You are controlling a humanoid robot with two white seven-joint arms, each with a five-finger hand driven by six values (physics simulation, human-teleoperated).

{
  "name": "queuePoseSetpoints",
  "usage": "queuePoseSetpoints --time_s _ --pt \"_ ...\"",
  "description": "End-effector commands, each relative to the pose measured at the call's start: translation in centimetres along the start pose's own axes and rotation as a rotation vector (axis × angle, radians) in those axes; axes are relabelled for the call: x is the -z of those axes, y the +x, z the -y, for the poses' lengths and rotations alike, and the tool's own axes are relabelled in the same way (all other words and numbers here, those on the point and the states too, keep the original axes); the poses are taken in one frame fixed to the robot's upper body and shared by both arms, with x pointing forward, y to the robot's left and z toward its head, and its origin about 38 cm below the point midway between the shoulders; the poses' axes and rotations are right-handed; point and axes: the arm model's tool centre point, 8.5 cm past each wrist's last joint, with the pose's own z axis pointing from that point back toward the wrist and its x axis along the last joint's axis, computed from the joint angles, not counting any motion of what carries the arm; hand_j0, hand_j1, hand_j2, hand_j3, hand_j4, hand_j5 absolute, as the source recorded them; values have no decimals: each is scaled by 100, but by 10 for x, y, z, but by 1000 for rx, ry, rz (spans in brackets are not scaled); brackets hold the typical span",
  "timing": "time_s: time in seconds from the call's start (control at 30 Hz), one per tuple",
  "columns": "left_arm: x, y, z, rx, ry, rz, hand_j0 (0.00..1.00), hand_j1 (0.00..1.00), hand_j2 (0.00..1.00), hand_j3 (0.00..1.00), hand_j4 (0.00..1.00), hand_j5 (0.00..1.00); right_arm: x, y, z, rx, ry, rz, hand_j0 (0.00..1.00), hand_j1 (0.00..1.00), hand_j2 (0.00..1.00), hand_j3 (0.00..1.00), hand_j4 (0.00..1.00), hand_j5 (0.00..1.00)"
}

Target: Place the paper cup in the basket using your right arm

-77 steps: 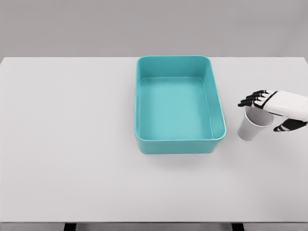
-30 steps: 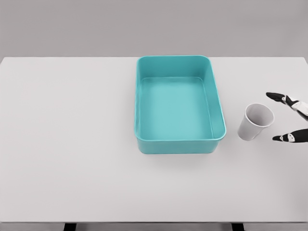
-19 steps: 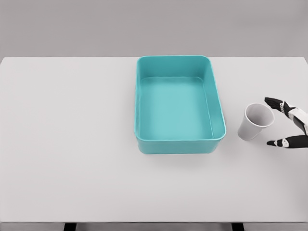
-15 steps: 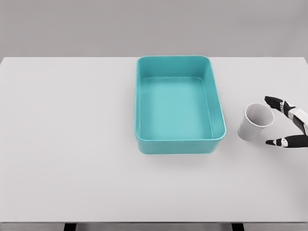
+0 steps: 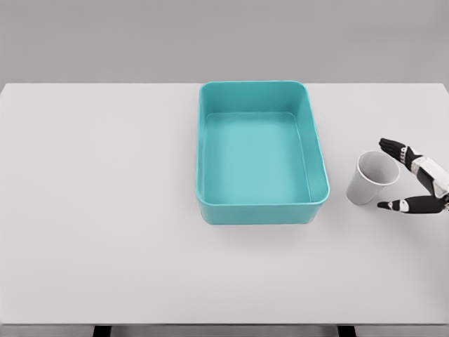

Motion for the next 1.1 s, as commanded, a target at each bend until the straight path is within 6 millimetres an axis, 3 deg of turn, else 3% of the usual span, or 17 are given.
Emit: queuePoseSetpoints --time_s 0.0,0.4,0.87,1.0,1.07 --pt "0 0 0 0 0 0 100 100 100 100 100 100 3 -1 -5 18 -5 7 100 100 100 100 100 100" --pt "0 0 0 0 0 0 100 100 100 100 100 100 18 3 -9 25 -6 41 100 100 100 100 100 100" --pt "0 0 0 0 0 0 100 100 100 100 100 100 21 1 -19 41 8 43 100 100 100 100 100 100" --pt "0 0 0 0 0 0 100 100 100 100 100 100 23 1 -20 46 6 47 82 82 82 82 82 82" --pt "0 0 0 0 0 0 100 100 100 100 100 100 23 1 -21 47 7 47 63 63 63 63 63 63"
